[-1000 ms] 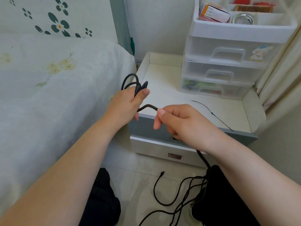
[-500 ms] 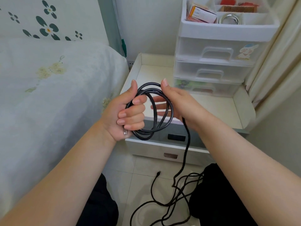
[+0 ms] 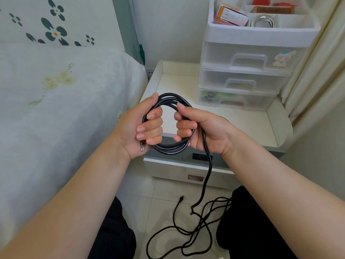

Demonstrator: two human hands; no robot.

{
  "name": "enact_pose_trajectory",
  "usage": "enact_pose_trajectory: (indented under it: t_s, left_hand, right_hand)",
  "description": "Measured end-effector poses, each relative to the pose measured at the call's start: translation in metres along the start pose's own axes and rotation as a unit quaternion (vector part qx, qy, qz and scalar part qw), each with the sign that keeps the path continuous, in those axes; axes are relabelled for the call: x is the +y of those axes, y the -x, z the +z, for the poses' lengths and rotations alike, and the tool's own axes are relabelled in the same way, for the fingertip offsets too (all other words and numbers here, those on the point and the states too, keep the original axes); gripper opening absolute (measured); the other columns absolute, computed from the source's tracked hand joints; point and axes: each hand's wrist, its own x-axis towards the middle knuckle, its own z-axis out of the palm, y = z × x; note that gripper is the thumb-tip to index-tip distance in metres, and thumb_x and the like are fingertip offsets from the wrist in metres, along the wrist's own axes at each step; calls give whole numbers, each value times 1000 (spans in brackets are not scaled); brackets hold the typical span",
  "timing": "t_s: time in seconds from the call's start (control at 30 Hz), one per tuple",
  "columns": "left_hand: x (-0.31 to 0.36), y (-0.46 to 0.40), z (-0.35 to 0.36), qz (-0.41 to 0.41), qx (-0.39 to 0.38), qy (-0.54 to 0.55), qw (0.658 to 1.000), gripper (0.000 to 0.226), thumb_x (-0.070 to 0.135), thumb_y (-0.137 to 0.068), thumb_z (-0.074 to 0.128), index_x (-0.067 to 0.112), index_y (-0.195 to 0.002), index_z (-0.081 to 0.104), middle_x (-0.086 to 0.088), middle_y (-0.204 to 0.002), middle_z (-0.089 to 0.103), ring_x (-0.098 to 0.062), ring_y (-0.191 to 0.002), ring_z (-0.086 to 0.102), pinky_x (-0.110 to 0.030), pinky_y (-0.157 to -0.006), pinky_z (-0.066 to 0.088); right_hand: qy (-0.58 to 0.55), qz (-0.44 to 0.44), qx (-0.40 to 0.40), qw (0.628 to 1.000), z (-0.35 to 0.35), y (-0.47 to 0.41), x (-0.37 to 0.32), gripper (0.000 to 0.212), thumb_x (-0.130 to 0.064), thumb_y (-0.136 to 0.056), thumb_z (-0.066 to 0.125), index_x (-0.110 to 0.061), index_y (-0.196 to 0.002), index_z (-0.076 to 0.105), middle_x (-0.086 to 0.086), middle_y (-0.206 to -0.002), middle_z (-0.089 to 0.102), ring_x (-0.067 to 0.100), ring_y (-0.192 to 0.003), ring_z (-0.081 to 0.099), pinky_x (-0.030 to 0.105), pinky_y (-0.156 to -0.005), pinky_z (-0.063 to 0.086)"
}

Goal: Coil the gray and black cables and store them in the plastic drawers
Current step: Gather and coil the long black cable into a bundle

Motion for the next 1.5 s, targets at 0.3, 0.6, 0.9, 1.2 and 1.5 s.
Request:
enact_pose_trajectory:
  t_s: [0.3, 0.6, 0.9, 1.2, 1.5]
  left_hand:
    - [-11, 3, 13, -17, -3, -33, 999, 64, 72, -84, 28, 20, -48, 29, 6, -32, 24, -8, -27, 26, -22, -37, 35]
    - [-13, 2, 13, -8, -67, 20, 998, 58, 64, -91, 30, 20, -54, 39, 9, -32, 26, -5, -25, 24, -24, -37, 16]
    - [-8, 11, 11, 2, -24, -54, 998, 48, 51, -89, 42, 20, -53, 35, 9, -32, 22, -4, -24, 19, -20, -34, 14]
    - [-5, 12, 15, 21, -52, 2, 998, 51, 56, -93, 33, 22, -57, 45, 11, -31, 26, -1, -23, 23, -18, -32, 15]
    - [10, -6, -17, 195, 163, 236, 938, 41, 25, -99, 35, 19, -59, 40, 8, -38, 24, -8, -28, 21, -19, -32, 19]
  right_hand:
    - [100, -51, 104, 988, 4, -2, -2, 54, -66, -81, 48, -20, -57, 31, -8, -40, 21, 7, -32, 19, 20, -37, 30]
    - [110, -111, 200, 967, 7, -6, 5, 64, -71, -82, 46, -21, -53, 19, -2, -44, 20, 13, -38, 20, 22, -37, 26]
    - [451, -247, 269, 815, -16, -3, 0, 60, -51, -95, 42, -18, -46, 53, -1, -40, 54, 14, -39, 48, 24, -48, 36]
    - [405, -228, 285, 839, -37, -34, 19, 54, -53, -93, 42, -18, -52, 39, -1, -50, 39, 14, -48, 36, 28, -52, 30]
    - [365, -41, 220, 904, -15, -35, 65, 41, -45, -100, 33, -17, -73, 46, -5, -54, 40, 12, -43, 41, 22, -47, 39]
